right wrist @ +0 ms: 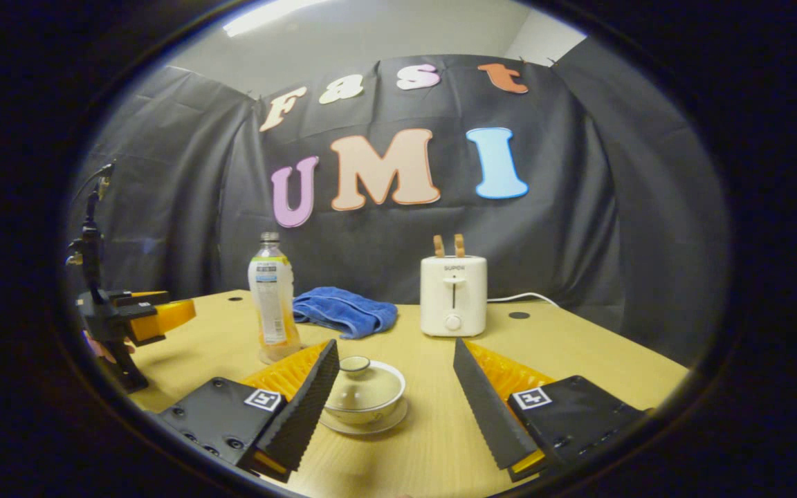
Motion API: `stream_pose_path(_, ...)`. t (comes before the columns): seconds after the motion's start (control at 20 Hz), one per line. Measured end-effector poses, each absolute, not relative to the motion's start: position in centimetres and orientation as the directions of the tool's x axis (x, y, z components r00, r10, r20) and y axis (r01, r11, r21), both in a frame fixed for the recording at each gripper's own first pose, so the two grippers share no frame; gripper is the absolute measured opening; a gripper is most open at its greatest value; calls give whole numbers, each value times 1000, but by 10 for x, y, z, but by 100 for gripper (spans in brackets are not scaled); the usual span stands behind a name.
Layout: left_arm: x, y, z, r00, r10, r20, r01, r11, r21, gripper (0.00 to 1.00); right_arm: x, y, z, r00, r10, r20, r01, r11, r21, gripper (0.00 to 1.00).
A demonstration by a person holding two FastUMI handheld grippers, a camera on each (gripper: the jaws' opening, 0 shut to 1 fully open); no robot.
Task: Open the teacup lid with one hand, grasp the water bottle and pour water into the teacup with the other hand; after pouring, place the water bottle on the coaster and then close the teacup lid.
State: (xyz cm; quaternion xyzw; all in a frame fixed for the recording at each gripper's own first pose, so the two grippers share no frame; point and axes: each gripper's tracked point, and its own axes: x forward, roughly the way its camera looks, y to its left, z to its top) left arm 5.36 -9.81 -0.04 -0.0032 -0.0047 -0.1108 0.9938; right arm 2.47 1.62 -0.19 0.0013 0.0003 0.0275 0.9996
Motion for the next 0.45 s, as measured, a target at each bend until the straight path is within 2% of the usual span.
stream_pose_path(0.3,47,-81,0,988,-157,9,157,988,-4,94,9,-27,0,992,-129,7,129,992,0,100)
stream_pose_path(0.45,45,-79,0,989,-145,8,145,989,-5,94,7,-28,0,990,-139,6,139,990,-1,100)
